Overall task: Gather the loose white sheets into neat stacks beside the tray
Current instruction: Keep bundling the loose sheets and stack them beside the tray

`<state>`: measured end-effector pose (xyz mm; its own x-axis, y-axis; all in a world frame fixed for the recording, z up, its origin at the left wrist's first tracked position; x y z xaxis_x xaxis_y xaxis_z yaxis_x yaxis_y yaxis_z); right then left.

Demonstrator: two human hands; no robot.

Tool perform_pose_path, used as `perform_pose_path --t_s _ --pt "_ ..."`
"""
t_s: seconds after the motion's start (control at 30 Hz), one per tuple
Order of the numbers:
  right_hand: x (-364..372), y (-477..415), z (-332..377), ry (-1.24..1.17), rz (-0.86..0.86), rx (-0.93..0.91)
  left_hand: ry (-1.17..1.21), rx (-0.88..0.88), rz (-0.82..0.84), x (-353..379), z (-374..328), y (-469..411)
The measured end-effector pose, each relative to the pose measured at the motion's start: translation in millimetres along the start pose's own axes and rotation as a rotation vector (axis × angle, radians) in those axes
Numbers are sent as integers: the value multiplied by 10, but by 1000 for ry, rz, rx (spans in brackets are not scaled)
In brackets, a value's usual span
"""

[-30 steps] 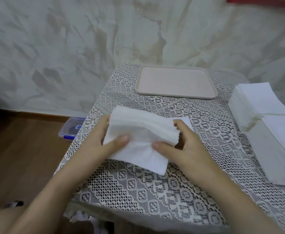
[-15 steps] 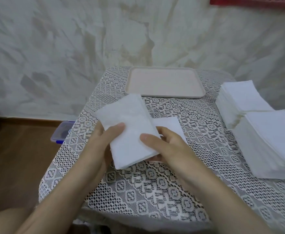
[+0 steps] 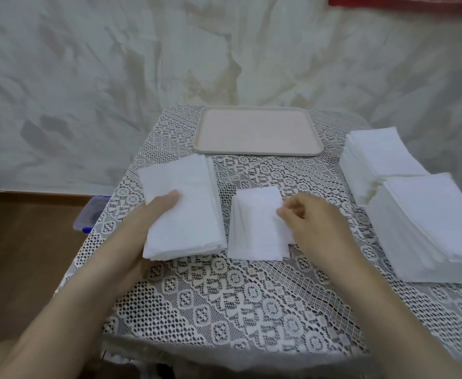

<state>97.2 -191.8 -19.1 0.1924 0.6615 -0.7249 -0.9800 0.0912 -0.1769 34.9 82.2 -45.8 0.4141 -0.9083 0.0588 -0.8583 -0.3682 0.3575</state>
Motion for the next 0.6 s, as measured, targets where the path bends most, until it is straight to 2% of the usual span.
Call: perform_pose_path --t_s 0.1,0.43,0.6 --pt "-5 -76 -129 124 -11 19 -26 13 -17 -62 -11 -58" --pt "80 -130 -139 56 62 68 64 6 71 4 -16 -46" --pt "131 -134 -121 123 94 72 11 87 86 24 -41 -67"
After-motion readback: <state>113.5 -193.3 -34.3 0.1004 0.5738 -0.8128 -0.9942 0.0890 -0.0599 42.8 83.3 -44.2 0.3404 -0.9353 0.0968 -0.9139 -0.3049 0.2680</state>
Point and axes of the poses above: each hand's wrist, its own y-axis away from the middle knuckle, its own x-axis out of the palm, z = x × y, the point moved 10 cm from there along -y, towards the middle knuckle, and after that the axes turned 11 degrees about -z, right-handed, at the moved point
